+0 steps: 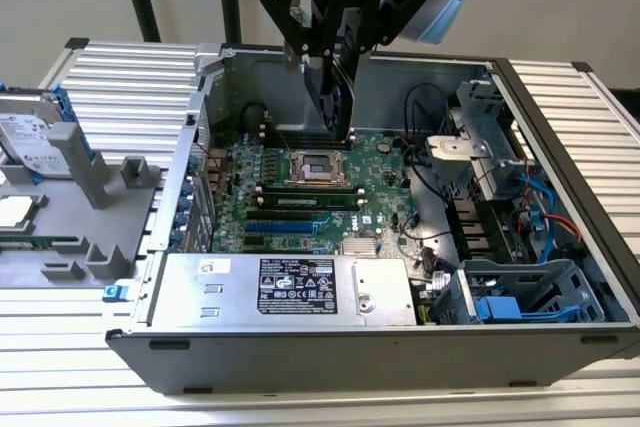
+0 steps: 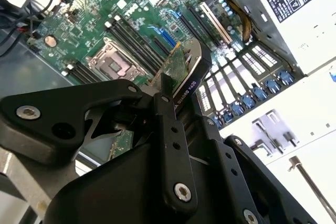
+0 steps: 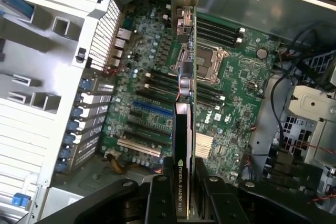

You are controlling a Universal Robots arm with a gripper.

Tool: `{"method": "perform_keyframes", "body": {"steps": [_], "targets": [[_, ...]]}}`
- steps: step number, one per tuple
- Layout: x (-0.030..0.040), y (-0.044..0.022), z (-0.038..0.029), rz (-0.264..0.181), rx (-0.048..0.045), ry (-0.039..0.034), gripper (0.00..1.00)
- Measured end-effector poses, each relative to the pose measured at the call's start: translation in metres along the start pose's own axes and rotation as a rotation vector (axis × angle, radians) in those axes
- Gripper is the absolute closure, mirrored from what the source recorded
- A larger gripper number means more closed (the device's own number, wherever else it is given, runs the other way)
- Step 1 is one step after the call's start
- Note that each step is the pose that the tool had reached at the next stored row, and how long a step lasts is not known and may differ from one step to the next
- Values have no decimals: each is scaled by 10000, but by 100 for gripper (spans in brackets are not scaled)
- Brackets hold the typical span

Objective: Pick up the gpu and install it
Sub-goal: 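Insert the gpu into the slot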

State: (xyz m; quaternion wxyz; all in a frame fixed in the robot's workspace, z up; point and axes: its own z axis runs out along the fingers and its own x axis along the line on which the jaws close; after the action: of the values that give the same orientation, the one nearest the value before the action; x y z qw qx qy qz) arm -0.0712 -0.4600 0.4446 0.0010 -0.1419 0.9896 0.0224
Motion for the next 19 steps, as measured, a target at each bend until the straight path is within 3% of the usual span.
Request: {"method": "perform_keyframes", "body": {"steps": [19], "targets": [[0, 0, -10, -1016, -8, 45, 100]]}}
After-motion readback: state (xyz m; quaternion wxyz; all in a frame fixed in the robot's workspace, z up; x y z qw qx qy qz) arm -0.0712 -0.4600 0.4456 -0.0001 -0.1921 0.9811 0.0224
